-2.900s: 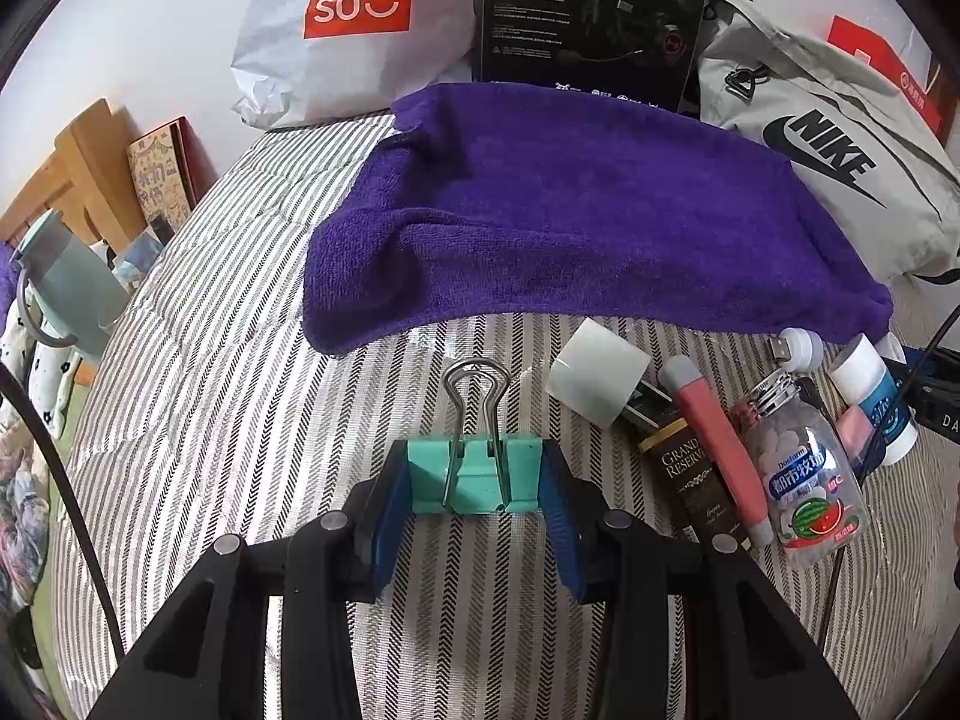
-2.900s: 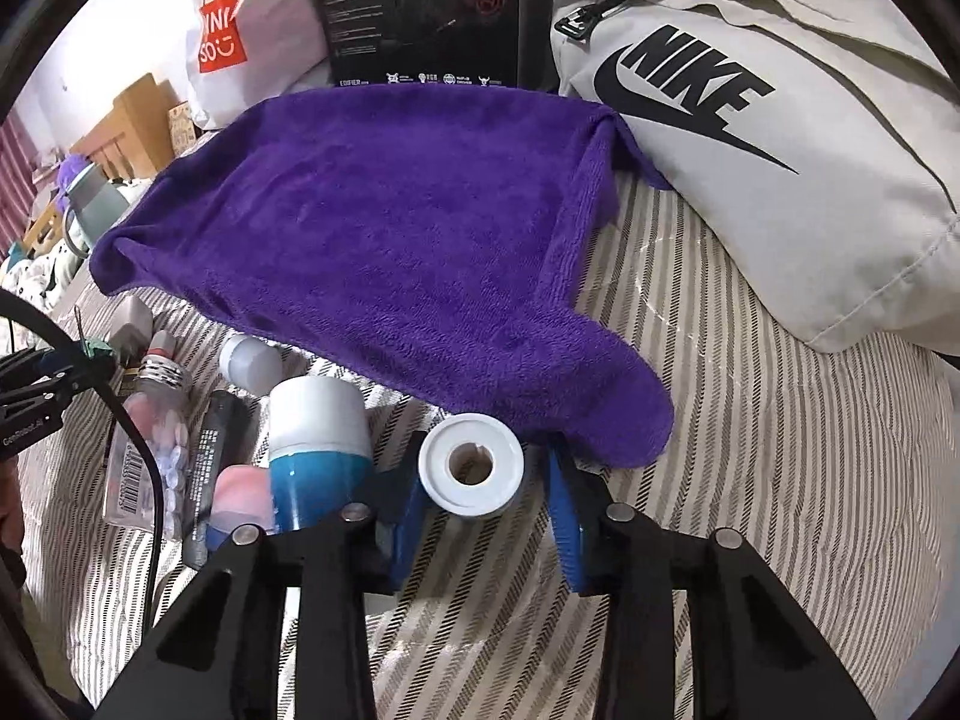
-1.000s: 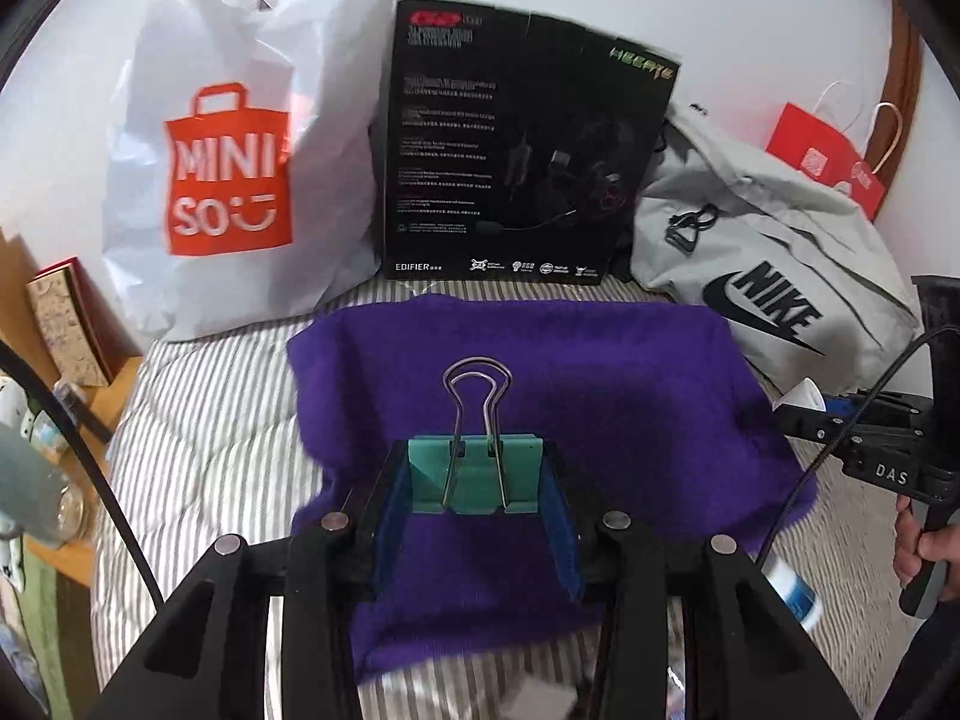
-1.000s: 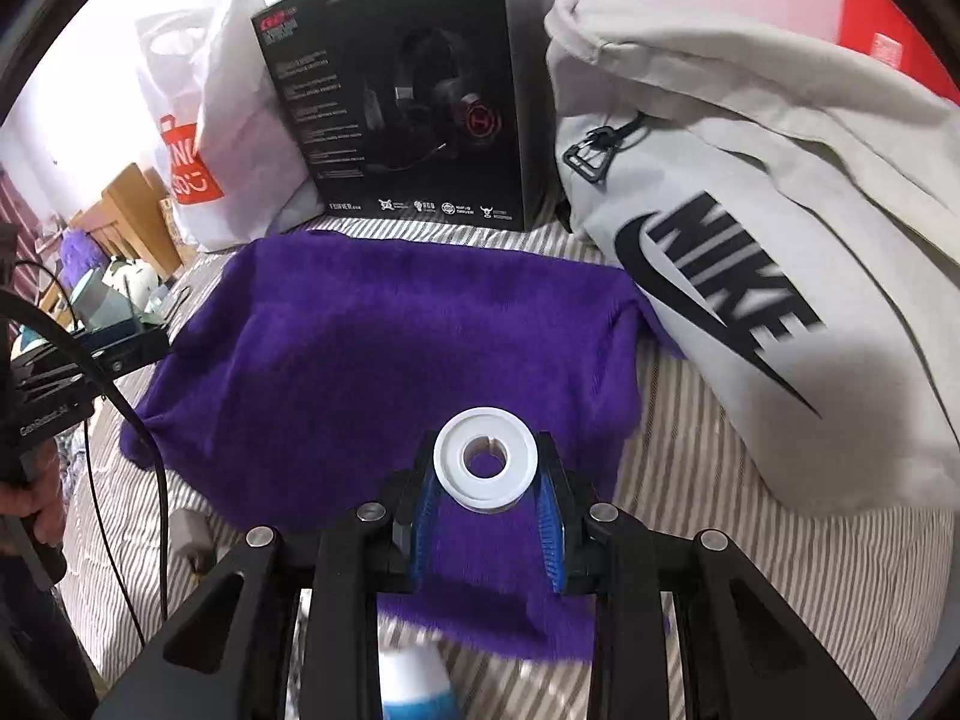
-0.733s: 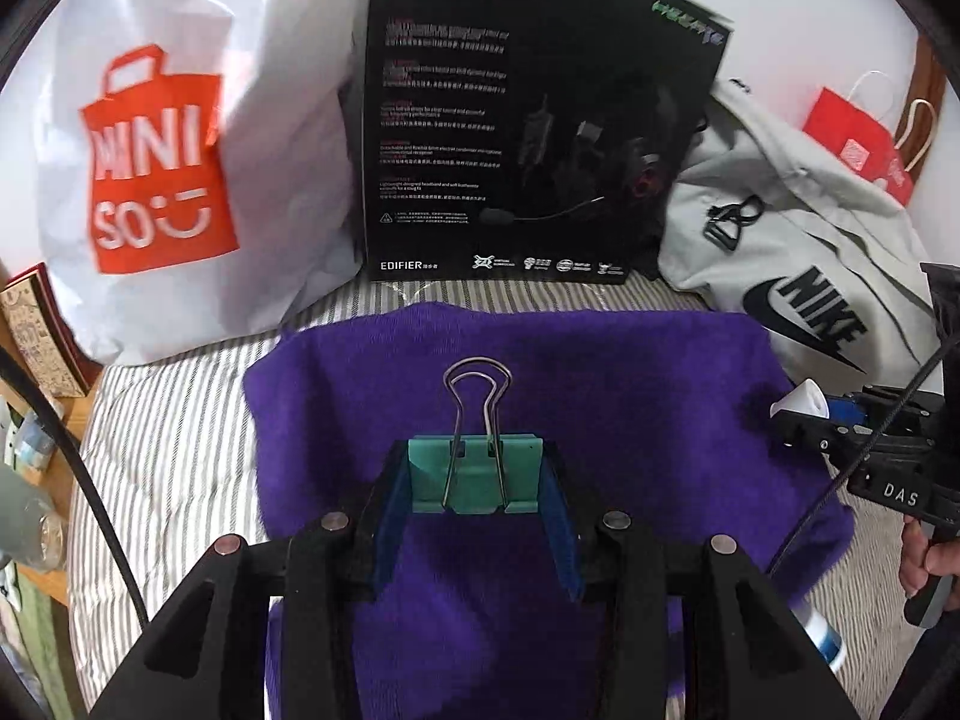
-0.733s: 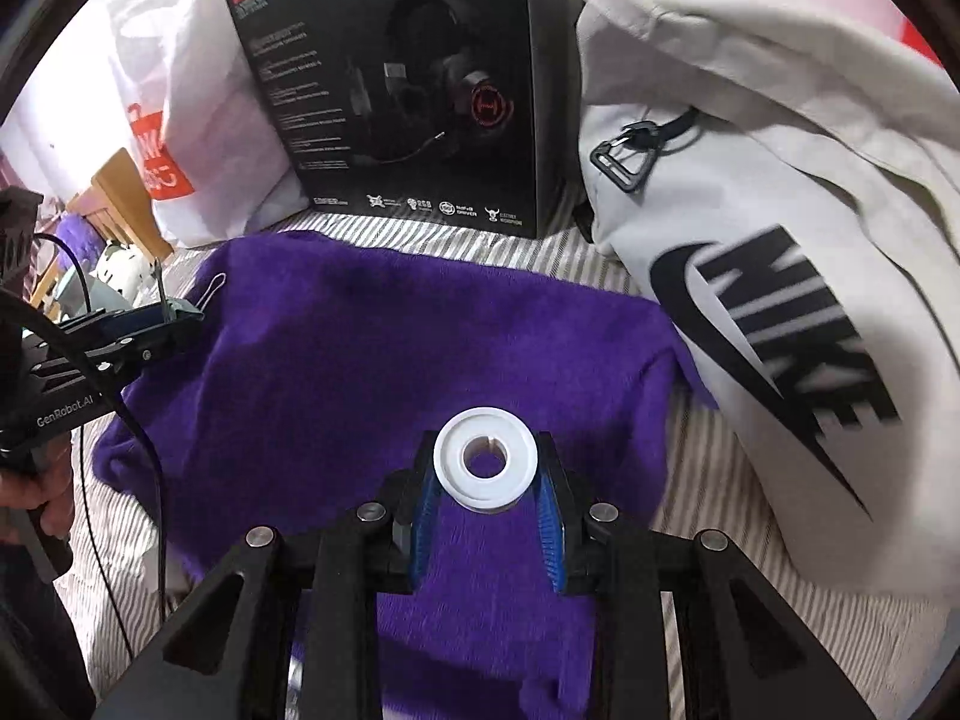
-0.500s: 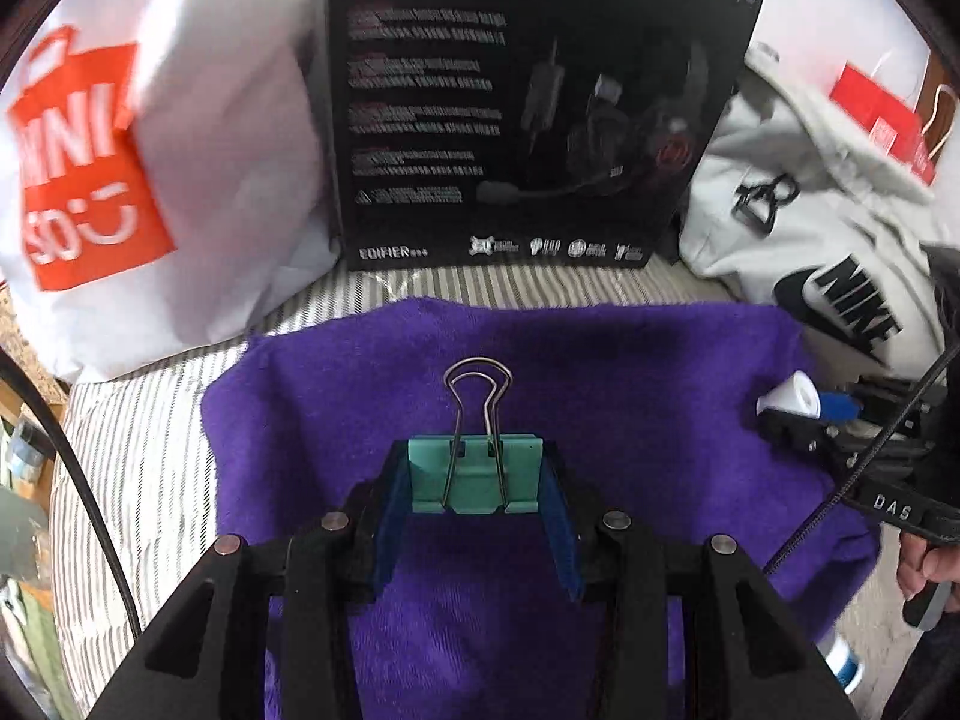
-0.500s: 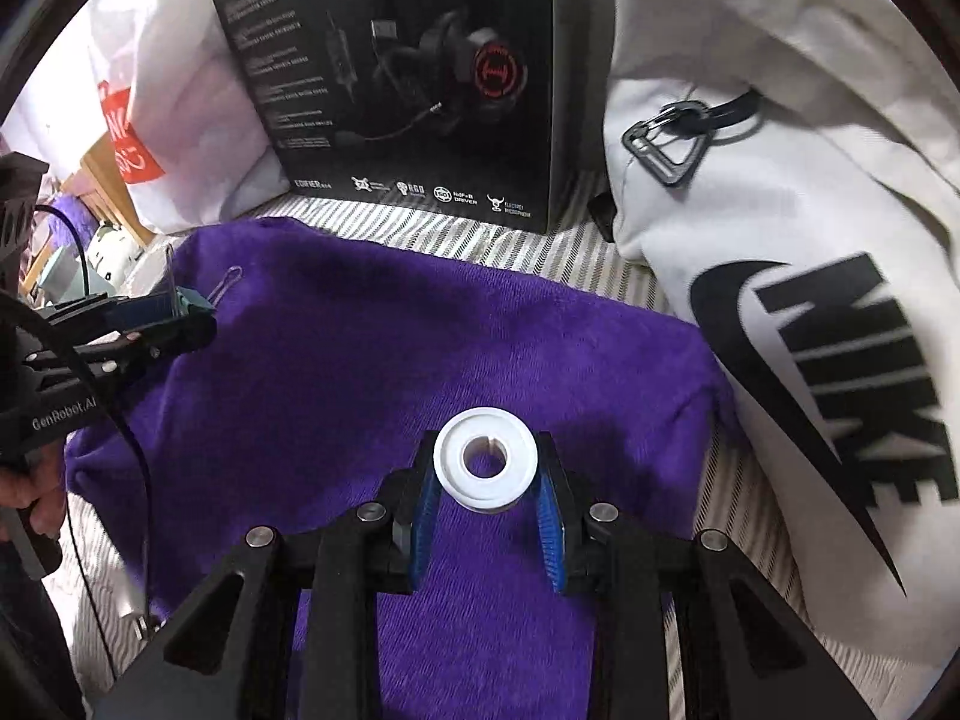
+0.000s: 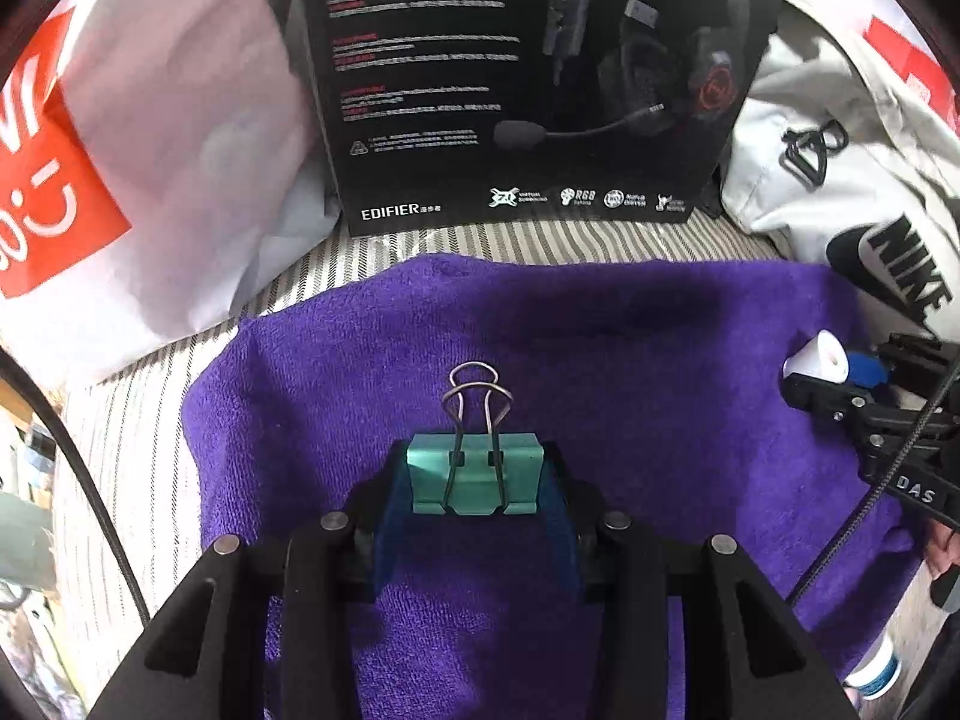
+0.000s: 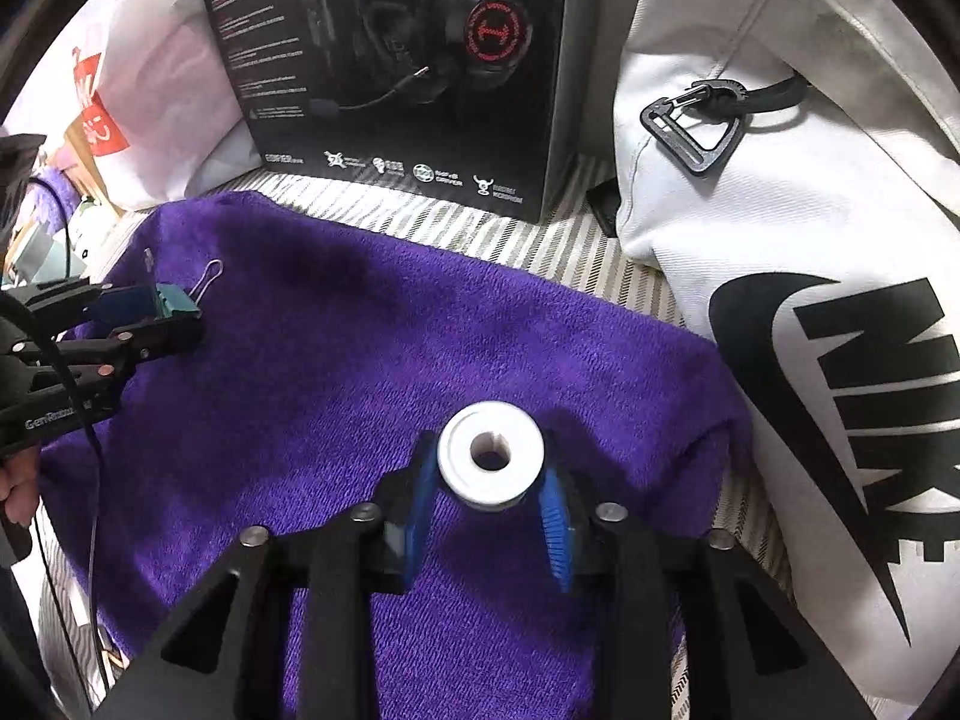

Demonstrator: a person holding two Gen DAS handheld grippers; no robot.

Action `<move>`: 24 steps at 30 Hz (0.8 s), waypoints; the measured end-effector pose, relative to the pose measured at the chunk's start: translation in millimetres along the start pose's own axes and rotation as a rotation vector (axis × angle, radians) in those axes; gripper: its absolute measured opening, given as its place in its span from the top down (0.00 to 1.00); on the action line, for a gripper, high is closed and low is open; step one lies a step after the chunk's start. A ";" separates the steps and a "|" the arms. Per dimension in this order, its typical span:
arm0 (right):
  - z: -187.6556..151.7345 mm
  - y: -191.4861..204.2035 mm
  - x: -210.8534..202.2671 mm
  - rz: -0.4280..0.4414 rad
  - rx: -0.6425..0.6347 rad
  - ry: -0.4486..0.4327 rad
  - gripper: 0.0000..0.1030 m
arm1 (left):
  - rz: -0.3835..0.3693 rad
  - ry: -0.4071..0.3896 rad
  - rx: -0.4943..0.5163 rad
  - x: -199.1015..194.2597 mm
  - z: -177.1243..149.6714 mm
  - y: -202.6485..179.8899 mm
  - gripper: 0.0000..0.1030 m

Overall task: Organize rigid objects
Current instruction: 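Carry the clip and tape roll onto the purple towel and open both tools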

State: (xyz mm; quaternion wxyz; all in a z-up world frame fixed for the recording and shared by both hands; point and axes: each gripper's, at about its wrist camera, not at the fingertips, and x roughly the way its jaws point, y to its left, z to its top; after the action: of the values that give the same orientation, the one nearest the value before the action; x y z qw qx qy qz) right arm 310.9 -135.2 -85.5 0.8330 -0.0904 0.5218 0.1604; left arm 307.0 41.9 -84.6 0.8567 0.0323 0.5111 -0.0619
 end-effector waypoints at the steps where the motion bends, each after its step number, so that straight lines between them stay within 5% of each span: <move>1: -1.7 -0.5 -0.7 0.011 0.002 0.003 0.55 | 0.006 0.000 0.004 -0.1 -1.5 -1.4 0.60; 3: -6.6 -0.5 -1.9 0.016 0.005 0.013 0.39 | 0.011 0.006 0.018 0.3 -3.6 -5.7 0.46; 5: -12.3 -2.2 -2.4 0.004 0.006 0.019 0.38 | 0.030 0.016 0.010 0.2 -8.5 -6.9 0.32; 15: -63.5 -1.0 -69.5 0.020 0.087 -0.032 0.37 | 0.020 -0.065 -0.021 -60.0 -45.6 -5.1 0.31; 24: -145.7 4.3 -137.5 0.059 0.174 -0.073 0.31 | -0.049 -0.131 0.007 -129.6 -134.3 -6.1 0.31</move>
State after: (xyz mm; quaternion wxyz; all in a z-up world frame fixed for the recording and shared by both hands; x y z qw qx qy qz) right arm 131.4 -201.3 -25.9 0.8512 0.0037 0.5053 0.1420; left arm 128.2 61.3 -34.4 0.8863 0.0186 0.4545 -0.0866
